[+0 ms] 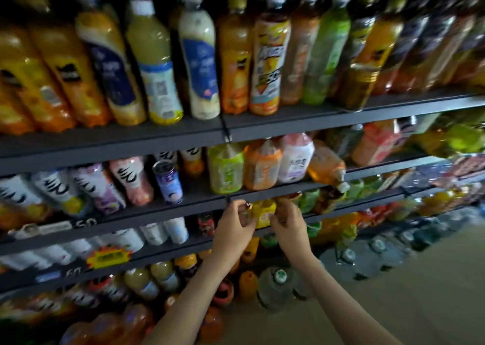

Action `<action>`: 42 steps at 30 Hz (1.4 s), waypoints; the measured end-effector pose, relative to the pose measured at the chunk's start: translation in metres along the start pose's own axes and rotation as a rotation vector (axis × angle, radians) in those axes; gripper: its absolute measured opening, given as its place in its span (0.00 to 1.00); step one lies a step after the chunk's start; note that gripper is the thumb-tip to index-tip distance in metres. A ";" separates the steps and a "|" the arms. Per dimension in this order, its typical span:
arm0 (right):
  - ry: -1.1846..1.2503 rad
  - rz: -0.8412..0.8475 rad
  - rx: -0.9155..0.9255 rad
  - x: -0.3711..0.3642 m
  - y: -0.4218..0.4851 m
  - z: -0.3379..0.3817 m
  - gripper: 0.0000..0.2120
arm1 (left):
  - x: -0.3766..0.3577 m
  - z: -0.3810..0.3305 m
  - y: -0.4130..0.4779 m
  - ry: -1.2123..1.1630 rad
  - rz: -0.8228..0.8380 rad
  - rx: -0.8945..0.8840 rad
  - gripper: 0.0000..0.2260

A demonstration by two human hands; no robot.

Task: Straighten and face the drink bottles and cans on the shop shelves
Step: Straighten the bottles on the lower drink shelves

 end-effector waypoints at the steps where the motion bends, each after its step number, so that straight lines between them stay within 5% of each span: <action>1: 0.018 -0.068 -0.017 0.021 0.007 -0.004 0.17 | -0.008 -0.017 0.005 -0.001 0.012 -0.017 0.20; 7: -0.001 -0.313 -0.203 0.130 0.077 -0.058 0.27 | -0.084 -0.098 0.047 0.034 -0.008 -0.014 0.20; 10: -0.122 -0.101 -0.257 0.160 0.130 -0.089 0.33 | -0.134 -0.128 0.073 0.045 -0.048 0.003 0.20; 13: -0.120 0.169 -0.292 0.171 0.166 -0.106 0.25 | -0.174 -0.146 0.086 0.029 -0.092 0.042 0.20; 17: -0.070 0.323 -0.290 0.178 0.181 -0.106 0.10 | -0.195 -0.154 0.090 0.070 -0.120 0.093 0.21; 20: 0.046 0.381 -0.328 0.185 0.189 -0.105 0.15 | -0.196 -0.157 0.097 0.113 -0.155 0.108 0.19; 28: 0.266 0.218 -0.193 0.213 0.186 -0.066 0.13 | -0.208 -0.151 0.120 0.196 -0.067 -0.092 0.31; 36: 0.442 0.099 -0.038 0.211 0.228 -0.034 0.11 | -0.232 -0.156 0.170 0.032 -0.249 -0.109 0.25; 40: 0.239 0.135 0.054 0.196 0.249 -0.048 0.13 | -0.234 -0.150 0.186 0.130 -0.258 -0.019 0.16; 42: 0.147 0.162 0.055 0.189 0.253 -0.058 0.15 | -0.237 -0.149 0.188 0.063 -0.238 0.010 0.19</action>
Point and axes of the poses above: each hand's wrist, its own y-axis towards the middle knuckle, its own x-axis out of the back of the hand, z = x × y, the point moved 1 cm from there along y, towards the middle knuckle, and after that the axes turned 11 degrees about -x, right-handed, at the moved point
